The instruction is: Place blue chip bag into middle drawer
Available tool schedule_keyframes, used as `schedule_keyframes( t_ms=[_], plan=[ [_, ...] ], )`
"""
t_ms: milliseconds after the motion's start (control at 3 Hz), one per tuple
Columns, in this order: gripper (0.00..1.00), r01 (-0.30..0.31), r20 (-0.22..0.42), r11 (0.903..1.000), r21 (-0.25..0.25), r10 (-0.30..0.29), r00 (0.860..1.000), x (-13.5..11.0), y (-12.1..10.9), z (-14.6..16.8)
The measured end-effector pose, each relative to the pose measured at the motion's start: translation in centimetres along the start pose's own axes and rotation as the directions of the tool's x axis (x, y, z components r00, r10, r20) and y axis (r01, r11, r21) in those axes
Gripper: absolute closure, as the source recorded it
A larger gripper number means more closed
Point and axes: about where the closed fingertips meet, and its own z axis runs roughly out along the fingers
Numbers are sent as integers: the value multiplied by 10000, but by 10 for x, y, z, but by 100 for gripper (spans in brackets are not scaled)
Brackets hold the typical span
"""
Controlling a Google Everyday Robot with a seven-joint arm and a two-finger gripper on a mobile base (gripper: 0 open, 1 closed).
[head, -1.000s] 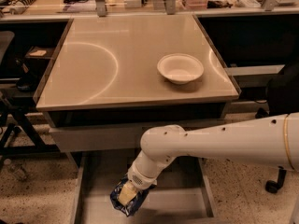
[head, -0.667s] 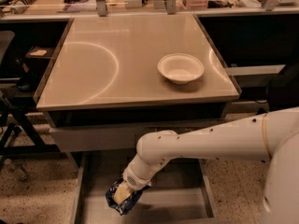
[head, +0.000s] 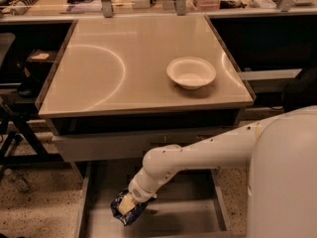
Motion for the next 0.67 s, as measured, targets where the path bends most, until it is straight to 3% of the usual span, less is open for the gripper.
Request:
schedule_keyframes(
  t_ms=[667],
  plan=[
    [100, -577, 207, 9982, -175, 580, 9981, 13, -19, 26]
  ],
)
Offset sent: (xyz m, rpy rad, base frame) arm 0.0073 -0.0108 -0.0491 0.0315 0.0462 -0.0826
